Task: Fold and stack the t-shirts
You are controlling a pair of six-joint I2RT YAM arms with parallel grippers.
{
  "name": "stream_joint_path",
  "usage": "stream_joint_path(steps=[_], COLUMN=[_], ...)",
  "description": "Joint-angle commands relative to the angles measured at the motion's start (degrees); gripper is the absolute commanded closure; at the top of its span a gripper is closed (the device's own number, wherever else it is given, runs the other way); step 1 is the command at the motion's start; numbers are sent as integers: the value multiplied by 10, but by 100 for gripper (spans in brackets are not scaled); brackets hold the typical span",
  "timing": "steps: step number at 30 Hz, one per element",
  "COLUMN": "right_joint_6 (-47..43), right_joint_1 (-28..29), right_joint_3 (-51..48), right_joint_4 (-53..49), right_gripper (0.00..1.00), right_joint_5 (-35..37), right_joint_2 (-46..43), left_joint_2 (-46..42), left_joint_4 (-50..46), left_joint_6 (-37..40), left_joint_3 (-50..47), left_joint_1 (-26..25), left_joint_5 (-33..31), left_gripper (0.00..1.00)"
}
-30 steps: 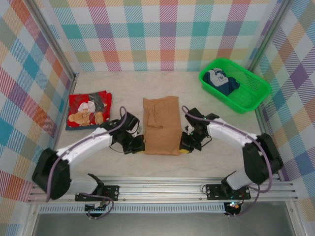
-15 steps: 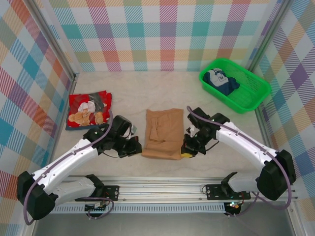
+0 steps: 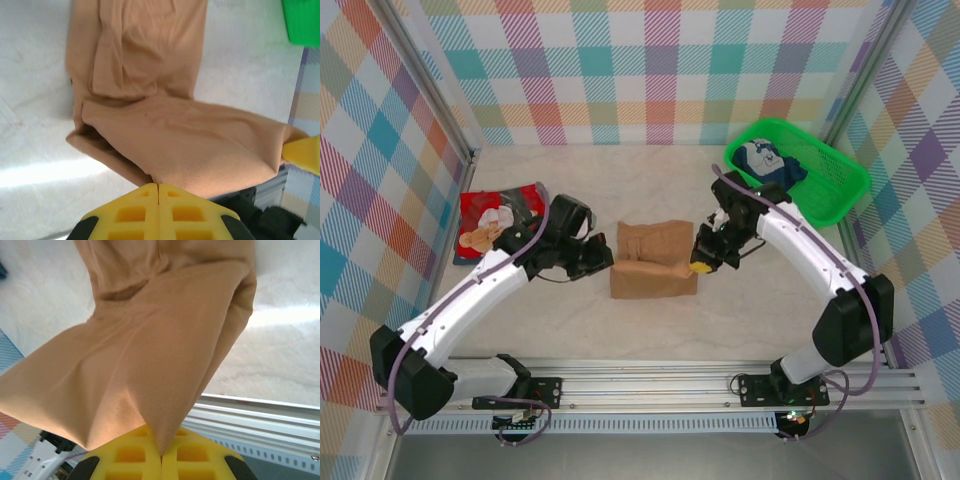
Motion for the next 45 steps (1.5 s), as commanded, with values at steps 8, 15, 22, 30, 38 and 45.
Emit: stream_joint_path(steps=[8,15,22,30,38,45], right_joint_6=[-23,-28,-29,-89,-81,-87], right_joint_1=[-71,-108,-128,-128,-120,-102], right_joint_3=[173,403,539,399,165,198], right_joint_4=[49,47,98,113,229,221], right_gripper=[99,93,50,40,43,45], right_joint_5=[-36,-38,0,56,15,9], right_joint_2=[183,407,510,376,314,383], left_joint_2=[194,397,517,384,377,474], left_joint_4=[114,167,223,219,266,245], left_joint_6=[38,43,12,20,22,59], left_joint_3=[116,253,371,241,111,166], left_joint_1=[90,146,162,163,166,161], left_joint_5=[22,42,43,5,85,115], left_gripper=[100,100,64,45,47,46])
